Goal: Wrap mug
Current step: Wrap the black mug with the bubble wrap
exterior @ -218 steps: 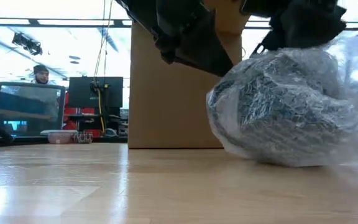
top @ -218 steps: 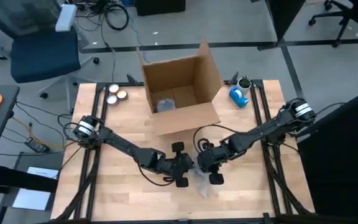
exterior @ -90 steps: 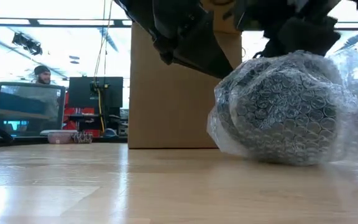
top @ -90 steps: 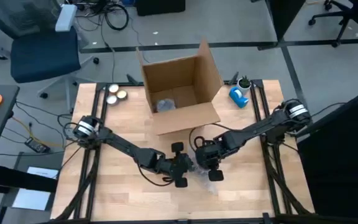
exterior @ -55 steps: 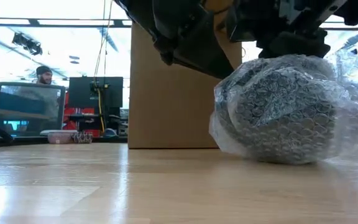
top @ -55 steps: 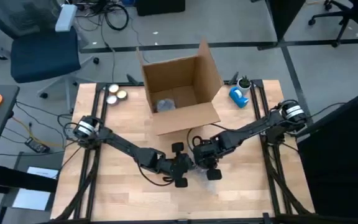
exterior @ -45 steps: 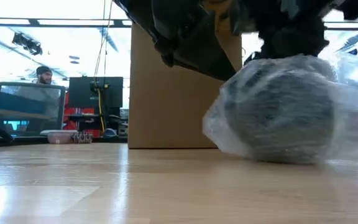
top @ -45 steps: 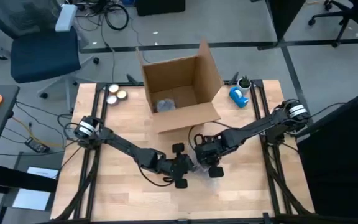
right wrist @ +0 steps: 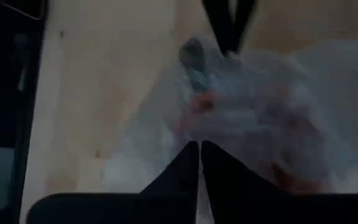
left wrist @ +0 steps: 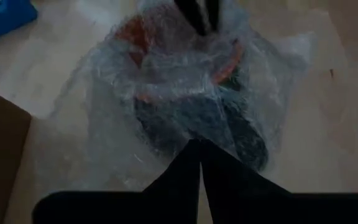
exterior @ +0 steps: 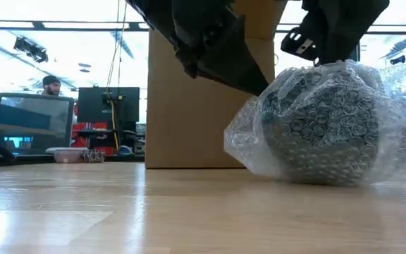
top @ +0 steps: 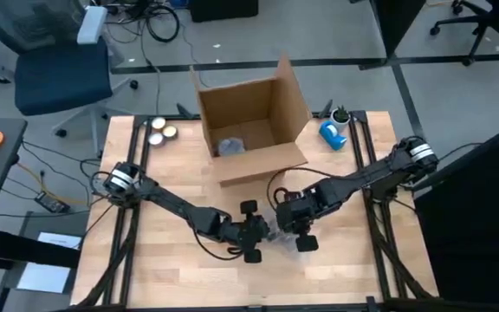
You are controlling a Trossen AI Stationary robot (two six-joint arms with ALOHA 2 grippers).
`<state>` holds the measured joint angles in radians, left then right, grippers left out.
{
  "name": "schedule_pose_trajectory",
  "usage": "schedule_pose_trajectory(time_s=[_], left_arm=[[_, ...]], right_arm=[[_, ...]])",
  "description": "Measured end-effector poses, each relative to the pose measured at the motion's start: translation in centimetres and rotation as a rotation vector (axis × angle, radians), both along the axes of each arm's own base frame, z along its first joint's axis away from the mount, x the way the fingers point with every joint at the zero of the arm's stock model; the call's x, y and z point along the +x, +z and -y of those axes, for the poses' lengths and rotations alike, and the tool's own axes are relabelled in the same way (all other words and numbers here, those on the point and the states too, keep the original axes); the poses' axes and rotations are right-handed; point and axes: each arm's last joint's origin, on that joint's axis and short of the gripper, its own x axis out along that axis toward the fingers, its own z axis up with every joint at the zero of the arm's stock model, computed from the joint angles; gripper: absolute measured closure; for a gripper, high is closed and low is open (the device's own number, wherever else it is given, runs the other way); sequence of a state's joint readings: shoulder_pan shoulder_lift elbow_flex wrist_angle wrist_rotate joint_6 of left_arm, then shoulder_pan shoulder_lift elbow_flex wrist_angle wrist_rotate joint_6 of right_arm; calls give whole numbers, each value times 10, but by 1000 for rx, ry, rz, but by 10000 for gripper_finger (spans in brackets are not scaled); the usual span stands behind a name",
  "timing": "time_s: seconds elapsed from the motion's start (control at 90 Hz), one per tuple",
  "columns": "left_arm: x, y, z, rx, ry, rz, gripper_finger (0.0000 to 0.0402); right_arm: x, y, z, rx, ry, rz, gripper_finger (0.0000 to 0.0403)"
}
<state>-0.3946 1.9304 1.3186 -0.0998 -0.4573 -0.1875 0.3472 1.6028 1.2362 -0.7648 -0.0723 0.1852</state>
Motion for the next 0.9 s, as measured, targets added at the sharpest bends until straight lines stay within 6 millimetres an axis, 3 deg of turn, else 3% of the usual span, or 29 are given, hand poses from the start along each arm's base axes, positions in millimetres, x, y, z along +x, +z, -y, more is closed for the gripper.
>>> schedule_pose_trajectory(time_s=[0.444,0.633,0.9], left_arm=[[0,0,0,0,2,4,402],[1,0,-1,4,8,6,402],[15,-27,1,39,-13,21,402]], right_arm=[[-9,-53,23,19,-70,-33,403],[-10,-57,28,21,-99,-40,403],[-5,-56,27,41,-95,9,403]])
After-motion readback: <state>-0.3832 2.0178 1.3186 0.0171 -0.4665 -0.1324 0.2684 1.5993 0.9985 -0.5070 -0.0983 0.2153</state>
